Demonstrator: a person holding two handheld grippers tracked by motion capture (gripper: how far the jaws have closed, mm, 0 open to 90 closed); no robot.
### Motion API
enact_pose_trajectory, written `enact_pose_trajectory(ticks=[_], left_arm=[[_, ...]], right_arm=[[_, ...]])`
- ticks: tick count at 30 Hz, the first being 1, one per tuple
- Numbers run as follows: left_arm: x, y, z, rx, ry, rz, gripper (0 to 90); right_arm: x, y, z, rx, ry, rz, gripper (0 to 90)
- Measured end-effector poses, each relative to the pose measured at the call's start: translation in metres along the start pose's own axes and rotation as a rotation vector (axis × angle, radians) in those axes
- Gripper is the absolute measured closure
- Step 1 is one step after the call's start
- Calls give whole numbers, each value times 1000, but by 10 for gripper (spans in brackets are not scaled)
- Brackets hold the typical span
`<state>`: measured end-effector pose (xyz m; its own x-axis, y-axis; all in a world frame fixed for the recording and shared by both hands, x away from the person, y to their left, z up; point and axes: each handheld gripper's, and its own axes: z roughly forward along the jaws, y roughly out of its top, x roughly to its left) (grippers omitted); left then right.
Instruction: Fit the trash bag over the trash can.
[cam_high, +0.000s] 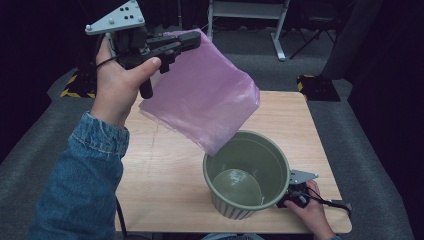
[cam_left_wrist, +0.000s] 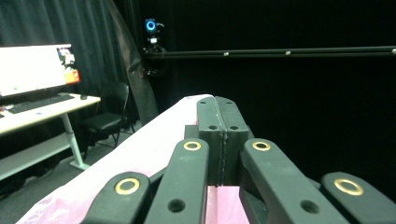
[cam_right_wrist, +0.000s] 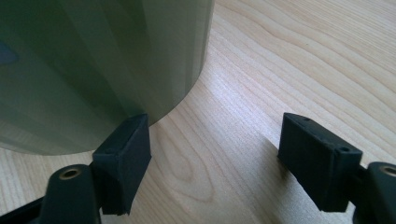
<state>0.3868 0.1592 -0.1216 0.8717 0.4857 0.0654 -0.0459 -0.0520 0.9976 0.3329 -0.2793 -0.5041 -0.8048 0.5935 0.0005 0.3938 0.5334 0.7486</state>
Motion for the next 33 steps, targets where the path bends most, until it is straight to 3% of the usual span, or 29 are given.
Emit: enact_pose_trajectory(ticks=[4, 8, 15, 26, 33], left_arm=[[-6, 0, 5, -2, -14, -2, 898], [-15, -4, 15, 26, -36, 19, 897], [-18, -17, 32, 28, -57, -12, 897], [-34, -25, 58, 31, -102, -8, 897], [-46, -41, 75, 62, -142, -17, 896]], right_arm=[[0, 0, 0, 0, 0, 0, 253], [0, 0, 0, 0, 1, 0, 253], [0, 0, 0, 0, 0, 1, 253], [0, 0, 0, 0, 1, 0, 253], [0, 0, 0, 0, 0, 0, 253]])
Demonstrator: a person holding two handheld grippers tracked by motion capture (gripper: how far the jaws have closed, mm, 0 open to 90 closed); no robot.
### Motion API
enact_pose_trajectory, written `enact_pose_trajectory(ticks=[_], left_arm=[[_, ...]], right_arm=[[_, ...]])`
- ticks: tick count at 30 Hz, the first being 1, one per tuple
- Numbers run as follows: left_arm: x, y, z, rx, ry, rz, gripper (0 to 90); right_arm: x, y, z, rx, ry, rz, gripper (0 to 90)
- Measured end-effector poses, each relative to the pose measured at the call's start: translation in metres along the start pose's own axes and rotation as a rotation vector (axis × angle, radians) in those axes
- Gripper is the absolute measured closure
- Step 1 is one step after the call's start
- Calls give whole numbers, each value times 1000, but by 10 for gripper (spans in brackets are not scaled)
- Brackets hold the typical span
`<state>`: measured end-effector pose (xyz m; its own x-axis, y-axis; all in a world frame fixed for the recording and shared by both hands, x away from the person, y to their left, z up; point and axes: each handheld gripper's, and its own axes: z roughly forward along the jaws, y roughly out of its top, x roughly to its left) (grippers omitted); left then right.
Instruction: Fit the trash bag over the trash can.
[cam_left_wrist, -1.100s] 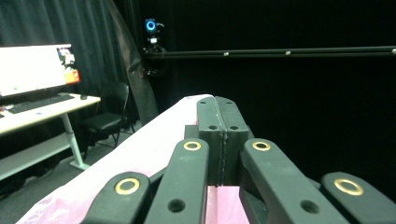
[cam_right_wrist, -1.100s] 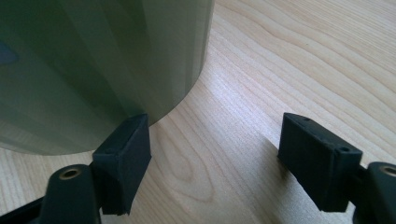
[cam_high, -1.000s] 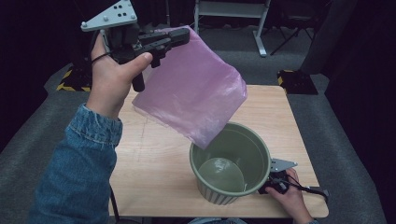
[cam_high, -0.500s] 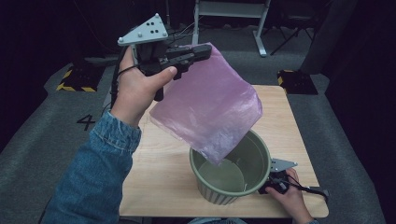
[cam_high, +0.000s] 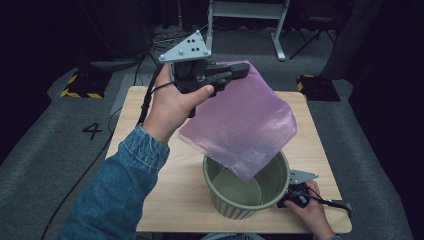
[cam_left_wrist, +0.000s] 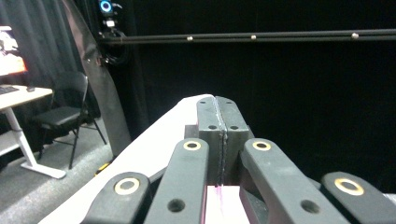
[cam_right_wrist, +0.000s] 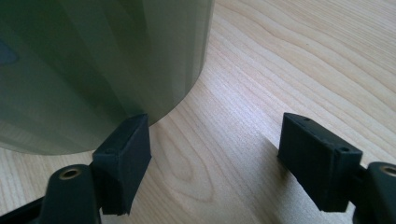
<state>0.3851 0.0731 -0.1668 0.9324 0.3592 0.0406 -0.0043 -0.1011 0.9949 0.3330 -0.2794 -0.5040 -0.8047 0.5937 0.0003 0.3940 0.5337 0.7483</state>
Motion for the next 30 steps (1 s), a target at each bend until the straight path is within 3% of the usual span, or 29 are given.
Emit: enact_pose_trajectory(ticks=[14, 30], left_arm=[[-12, -14, 23, -10, -68, -10, 894], [-27, -43, 46, 18, -139, -38, 889]], right_arm=[[0, 0, 0, -1, -1, -3, 253], [0, 0, 0, -2, -1, -2, 253]])
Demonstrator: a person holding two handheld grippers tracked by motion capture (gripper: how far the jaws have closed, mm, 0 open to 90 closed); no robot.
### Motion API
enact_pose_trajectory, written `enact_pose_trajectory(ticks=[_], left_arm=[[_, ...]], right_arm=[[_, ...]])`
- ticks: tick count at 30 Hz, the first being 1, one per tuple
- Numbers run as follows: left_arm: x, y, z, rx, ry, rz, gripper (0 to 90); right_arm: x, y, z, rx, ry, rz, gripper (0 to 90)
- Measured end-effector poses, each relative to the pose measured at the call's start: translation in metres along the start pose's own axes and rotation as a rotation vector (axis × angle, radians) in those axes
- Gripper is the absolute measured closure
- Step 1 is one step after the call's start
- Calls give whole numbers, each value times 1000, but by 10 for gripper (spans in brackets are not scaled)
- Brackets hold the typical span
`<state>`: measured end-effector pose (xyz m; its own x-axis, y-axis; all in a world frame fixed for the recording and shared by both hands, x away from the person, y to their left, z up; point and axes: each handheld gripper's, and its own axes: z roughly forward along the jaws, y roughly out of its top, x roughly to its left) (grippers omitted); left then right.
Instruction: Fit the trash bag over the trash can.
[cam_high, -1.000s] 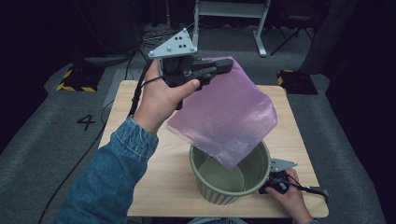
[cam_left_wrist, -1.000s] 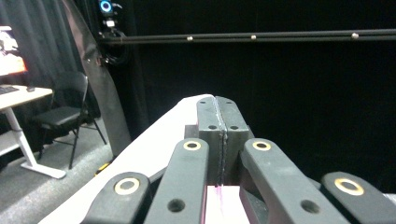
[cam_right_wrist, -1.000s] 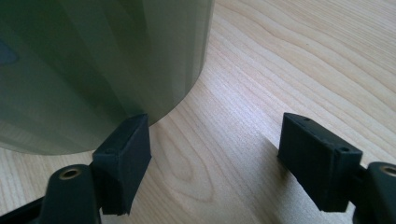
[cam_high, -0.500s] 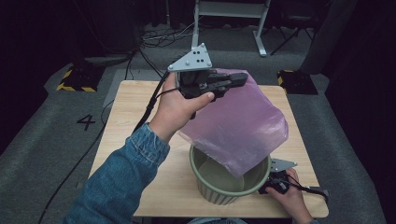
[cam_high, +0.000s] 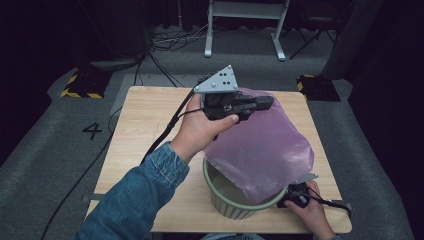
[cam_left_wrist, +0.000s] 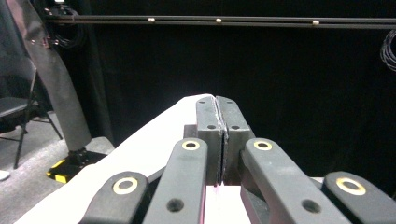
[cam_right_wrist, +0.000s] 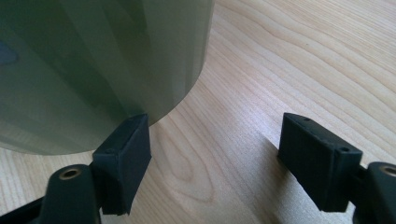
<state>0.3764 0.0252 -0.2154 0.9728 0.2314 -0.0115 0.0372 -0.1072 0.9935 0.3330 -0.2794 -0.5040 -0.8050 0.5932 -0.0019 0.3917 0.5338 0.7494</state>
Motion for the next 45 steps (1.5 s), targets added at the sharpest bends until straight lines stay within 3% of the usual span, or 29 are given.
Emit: enact_pose_trajectory(ticks=[13, 27, 31, 34, 39, 45], left_arm=[[-2, -29, 5, 48, 2, -9, 884], [2, -65, -15, 88, 32, -40, 880], [0, -79, -18, 135, 34, -11, 879], [-1, -85, -19, 150, 23, -12, 879], [-1, -100, -20, 224, 32, -25, 872], [2, -115, -22, 288, 42, -67, 872]], right_arm=[[0, -1, -1, 0, 2, -3, 253], [0, -1, -1, 0, 2, -3, 253], [0, -1, -1, 0, 2, -3, 252], [0, -1, -1, 0, 2, -3, 253], [0, -1, -1, 0, 2, -3, 253], [0, -1, -1, 0, 3, -2, 253]])
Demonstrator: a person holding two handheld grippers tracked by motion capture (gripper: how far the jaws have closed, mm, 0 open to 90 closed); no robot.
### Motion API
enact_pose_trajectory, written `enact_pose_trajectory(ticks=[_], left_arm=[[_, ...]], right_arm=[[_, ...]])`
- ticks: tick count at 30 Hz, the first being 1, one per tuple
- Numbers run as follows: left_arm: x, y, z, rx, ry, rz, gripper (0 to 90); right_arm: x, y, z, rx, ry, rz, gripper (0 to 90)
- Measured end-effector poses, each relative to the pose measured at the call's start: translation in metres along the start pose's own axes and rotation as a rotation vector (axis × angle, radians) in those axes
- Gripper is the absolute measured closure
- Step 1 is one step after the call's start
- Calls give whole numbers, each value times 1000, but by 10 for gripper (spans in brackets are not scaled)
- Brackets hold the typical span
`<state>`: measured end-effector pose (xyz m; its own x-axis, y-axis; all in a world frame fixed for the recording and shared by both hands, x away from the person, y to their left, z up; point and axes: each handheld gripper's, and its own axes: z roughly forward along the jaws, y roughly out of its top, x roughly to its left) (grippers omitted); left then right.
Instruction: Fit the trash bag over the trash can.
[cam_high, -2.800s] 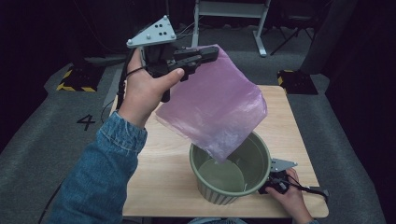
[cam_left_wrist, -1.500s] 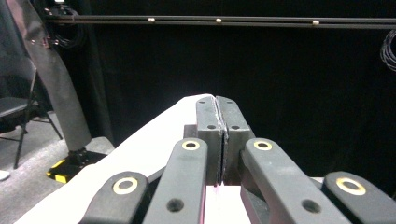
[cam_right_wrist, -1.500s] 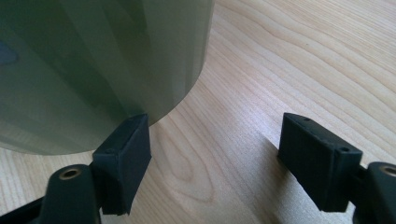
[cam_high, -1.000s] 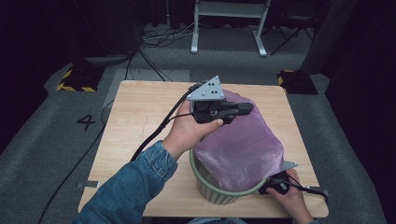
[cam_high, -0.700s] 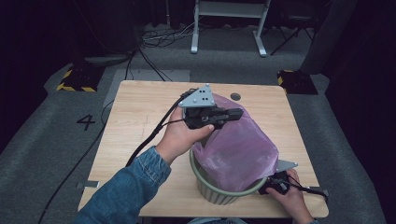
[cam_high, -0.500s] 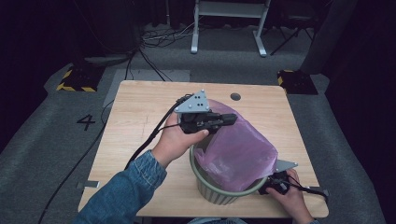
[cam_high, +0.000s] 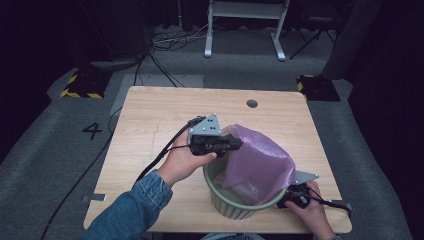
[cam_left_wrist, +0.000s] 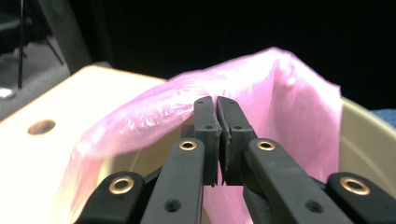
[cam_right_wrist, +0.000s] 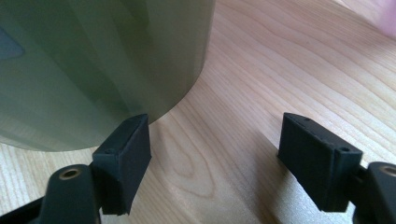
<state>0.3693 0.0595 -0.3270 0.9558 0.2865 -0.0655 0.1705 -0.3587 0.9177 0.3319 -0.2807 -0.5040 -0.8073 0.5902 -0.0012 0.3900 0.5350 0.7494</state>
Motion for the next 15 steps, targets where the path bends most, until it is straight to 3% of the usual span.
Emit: enact_pose_trajectory(ticks=[4, 5, 10, 15], left_arm=[[2, -6, -1, 48, 6, -21, 872], [3, -9, -1, 101, 37, -36, 871], [3, -9, -1, 110, 35, -52, 838], [1, -9, -4, 87, 69, -44, 636]], right_arm=[[0, 0, 0, 0, 0, 0, 253], [0, 0, 0, 0, 0, 0, 252], [0, 0, 0, 0, 1, 2, 253], [-2, 0, -1, 0, 12, -7, 253]])
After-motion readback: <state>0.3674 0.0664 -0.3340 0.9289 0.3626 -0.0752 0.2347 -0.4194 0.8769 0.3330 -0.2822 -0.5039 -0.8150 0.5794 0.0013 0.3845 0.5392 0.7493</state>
